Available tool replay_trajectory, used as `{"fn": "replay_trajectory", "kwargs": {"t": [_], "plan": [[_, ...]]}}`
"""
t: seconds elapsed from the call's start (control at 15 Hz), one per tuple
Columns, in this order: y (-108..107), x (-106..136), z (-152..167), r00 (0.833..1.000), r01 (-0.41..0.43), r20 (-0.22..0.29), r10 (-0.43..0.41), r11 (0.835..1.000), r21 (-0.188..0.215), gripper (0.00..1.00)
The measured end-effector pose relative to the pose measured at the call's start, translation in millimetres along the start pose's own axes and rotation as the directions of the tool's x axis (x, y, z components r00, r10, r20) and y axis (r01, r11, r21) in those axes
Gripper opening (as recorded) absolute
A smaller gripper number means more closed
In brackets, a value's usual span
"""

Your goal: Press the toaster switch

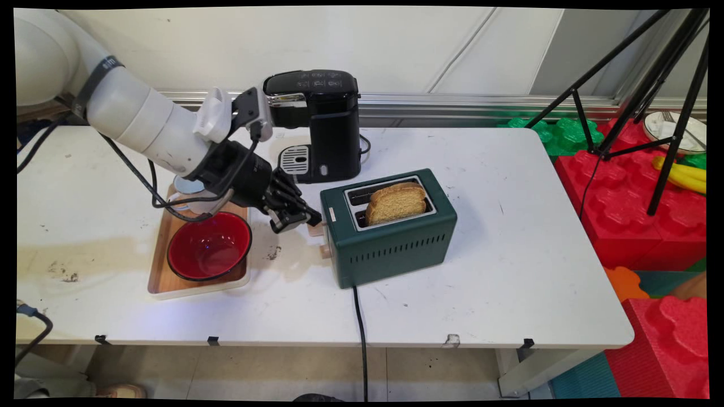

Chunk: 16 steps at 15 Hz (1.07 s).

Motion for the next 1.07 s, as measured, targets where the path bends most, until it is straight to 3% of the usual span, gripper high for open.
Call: {"fn": "replay_trajectory", "kwargs": {"t": [1.07], "plan": [[-5.1,-11.6,24.2,1.0,0.007,0.028,-0.007,1.0,-0.008,0.0]]}}
